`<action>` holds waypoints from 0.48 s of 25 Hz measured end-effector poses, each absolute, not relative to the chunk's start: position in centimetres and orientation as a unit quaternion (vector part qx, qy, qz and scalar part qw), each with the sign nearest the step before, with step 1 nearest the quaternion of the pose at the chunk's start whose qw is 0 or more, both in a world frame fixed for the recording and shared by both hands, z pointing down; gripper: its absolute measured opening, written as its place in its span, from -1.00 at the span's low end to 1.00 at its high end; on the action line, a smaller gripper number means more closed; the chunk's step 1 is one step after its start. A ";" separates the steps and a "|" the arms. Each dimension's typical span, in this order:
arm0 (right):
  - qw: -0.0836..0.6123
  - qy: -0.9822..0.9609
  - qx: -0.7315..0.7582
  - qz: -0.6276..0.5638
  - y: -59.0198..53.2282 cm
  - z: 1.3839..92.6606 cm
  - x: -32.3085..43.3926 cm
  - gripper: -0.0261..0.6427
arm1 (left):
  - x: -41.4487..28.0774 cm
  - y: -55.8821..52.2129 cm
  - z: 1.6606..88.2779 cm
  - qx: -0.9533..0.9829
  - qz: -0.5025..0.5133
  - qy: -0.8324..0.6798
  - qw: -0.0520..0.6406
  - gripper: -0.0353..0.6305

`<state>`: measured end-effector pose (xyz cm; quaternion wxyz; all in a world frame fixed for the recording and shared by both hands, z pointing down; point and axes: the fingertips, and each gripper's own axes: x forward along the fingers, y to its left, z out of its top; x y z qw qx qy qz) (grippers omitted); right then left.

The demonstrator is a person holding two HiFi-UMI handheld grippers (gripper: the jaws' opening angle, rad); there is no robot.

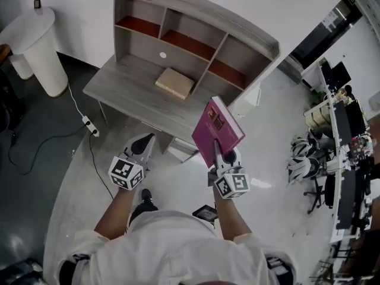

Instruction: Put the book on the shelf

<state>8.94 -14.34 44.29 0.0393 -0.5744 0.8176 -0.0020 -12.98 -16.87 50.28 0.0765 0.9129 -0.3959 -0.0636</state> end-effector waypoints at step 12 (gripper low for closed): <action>0.045 0.774 -0.628 0.060 -21.4 41.0 11.5 -0.50 | -12.1 -25.3 47.4 0.927 -0.065 -0.368 0.046 -0.85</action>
